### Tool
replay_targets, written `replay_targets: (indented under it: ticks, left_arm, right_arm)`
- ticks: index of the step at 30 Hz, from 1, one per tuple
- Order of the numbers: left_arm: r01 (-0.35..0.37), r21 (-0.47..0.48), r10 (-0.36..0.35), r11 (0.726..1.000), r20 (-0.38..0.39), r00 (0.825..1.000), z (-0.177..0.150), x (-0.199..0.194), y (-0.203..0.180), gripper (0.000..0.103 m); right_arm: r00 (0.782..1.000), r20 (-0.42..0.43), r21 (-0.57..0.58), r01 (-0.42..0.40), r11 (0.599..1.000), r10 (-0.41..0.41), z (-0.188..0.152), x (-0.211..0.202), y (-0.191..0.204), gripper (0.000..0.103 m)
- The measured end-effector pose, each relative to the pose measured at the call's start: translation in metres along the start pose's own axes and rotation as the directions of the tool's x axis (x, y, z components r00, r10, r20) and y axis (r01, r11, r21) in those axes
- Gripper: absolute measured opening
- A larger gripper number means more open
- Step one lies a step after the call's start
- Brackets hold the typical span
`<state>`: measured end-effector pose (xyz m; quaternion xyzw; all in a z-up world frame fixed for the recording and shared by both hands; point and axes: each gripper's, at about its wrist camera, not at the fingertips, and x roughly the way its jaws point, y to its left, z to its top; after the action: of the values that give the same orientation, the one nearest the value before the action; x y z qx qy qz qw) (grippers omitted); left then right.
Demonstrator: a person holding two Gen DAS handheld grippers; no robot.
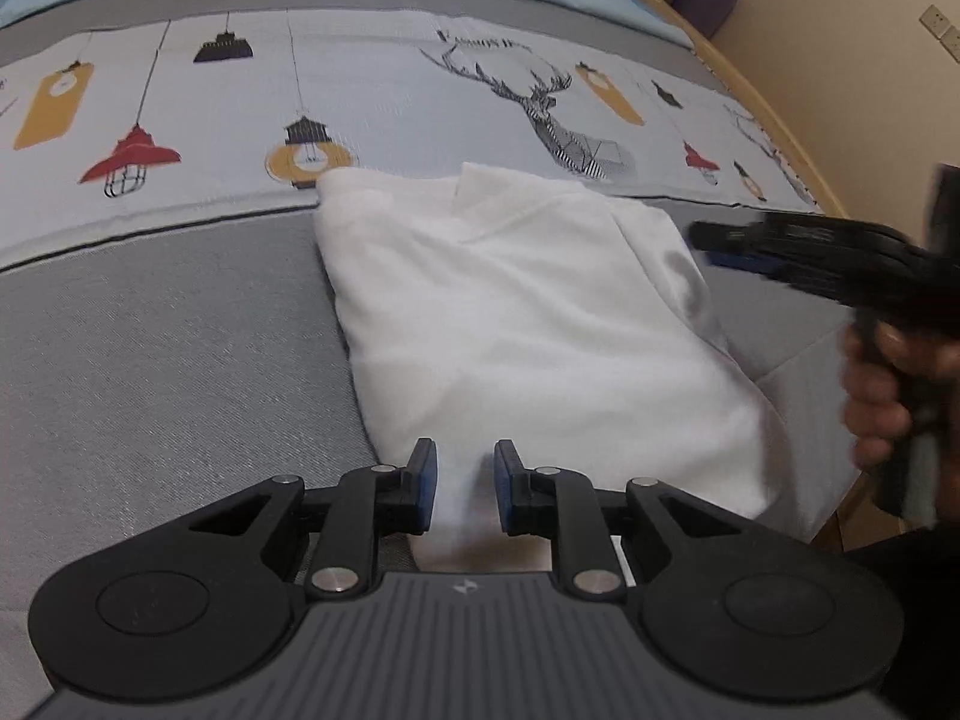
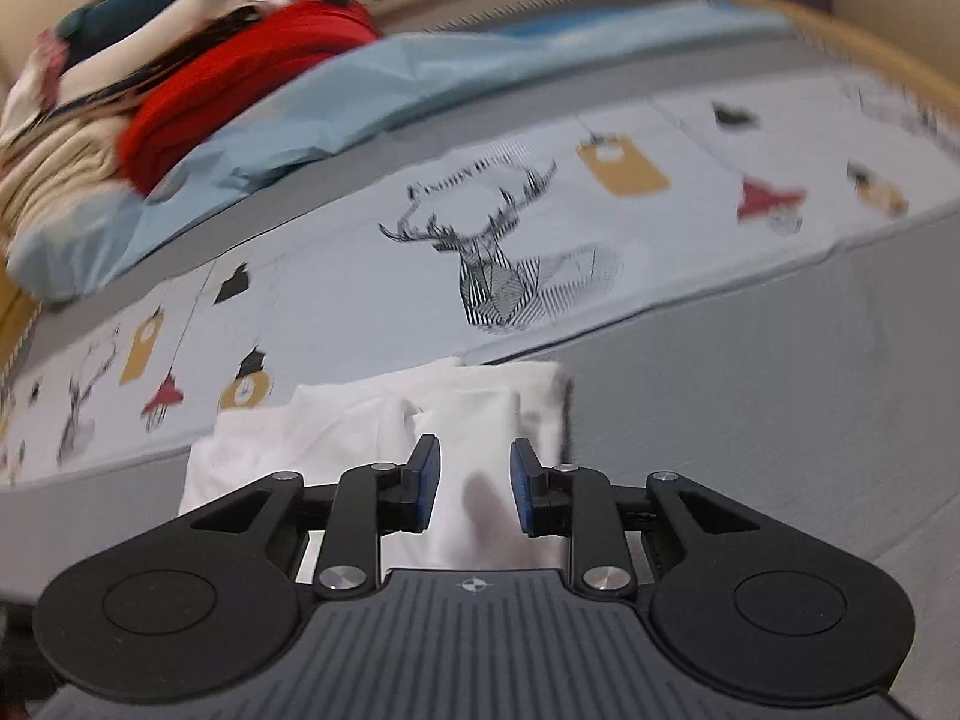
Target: Fold small clothes
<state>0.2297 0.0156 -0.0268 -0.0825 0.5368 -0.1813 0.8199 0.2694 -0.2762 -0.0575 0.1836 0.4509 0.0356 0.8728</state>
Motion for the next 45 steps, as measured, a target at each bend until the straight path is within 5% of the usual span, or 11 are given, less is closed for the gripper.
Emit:
replay_targets:
  ticks: [4, 6, 14, 16, 19, 22, 25, 28, 32, 37, 45]
  left_arm:
    - [0.015, -0.026, -0.014, 1.0, 0.039, 0.999, 0.002, -0.009, 0.007, 0.021]
    - [0.025, -0.031, -0.023, 0.999, 0.069, 0.997, 0.005, -0.013, 0.01, 0.021]
    - [0.053, -0.02, -0.05, 0.998, 0.127, 0.991, 0.019, -0.013, 0.01, 0.021]
    - [0.059, -0.013, -0.057, 0.998, 0.121, 0.991, 0.021, -0.01, 0.007, 0.021]
    - [0.062, 0.009, -0.063, 0.998, 0.087, 0.994, 0.02, 0.0, 0.003, 0.021]
    - [0.021, 0.015, -0.02, 1.0, -0.049, 0.999, 0.015, 0.025, 0.003, 0.023]
    - [0.01, -0.005, -0.01, 1.0, -0.063, 0.998, 0.016, 0.029, 0.003, 0.023]
    - [0.015, -0.085, -0.018, 0.996, -0.032, 0.999, 0.021, 0.026, 0.01, 0.024]
    - [-0.064, -0.195, 0.077, 0.979, 0.058, 0.995, 0.027, 0.019, 0.02, 0.072]
    - [-0.034, -0.358, 0.047, 0.933, 0.029, 0.998, 0.034, 0.029, 0.044, 0.074]
    - [-0.042, -0.363, 0.039, 0.931, -0.016, 0.999, 0.038, 0.051, 0.046, 0.074]
  right_arm:
    - [0.999, -0.036, 0.029, 0.017, 0.999, -0.016, 0.002, 0.029, 0.0, 0.027]
    - [1.0, 0.007, 0.04, 0.025, 0.999, -0.026, 0.002, 0.028, 0.0, 0.003]
    - [0.977, 0.079, 0.066, 0.195, 0.979, -0.2, 0.008, 0.021, -0.014, 0.003]
    - [0.98, 0.12, 0.081, 0.15, 0.985, -0.159, 0.011, 0.009, -0.015, 0.006]
    - [0.988, 0.147, 0.023, -0.042, 0.999, 0.038, 0.013, -0.005, -0.009, 0.006]
    - [0.994, 0.008, -0.103, -0.107, 0.989, 0.109, 0.004, 0.009, 0.003, 0.021]
    - [0.986, -0.143, -0.146, 0.065, 0.987, -0.086, -0.011, 0.035, -0.004, 0.028]
    - [0.997, -0.073, 0.0, 0.035, 0.999, -0.035, 0.0, 0.021, -0.023, 0.038]
    - [0.995, -0.095, 0.015, 0.034, 0.999, -0.032, 0.0, 0.023, -0.033, 0.047]
    - [0.977, -0.207, 0.126, -0.023, 0.992, 0.049, -0.008, 0.038, -0.043, 0.056]
    - [0.974, -0.211, 0.164, -0.051, 0.985, 0.086, -0.01, 0.043, -0.046, 0.064]
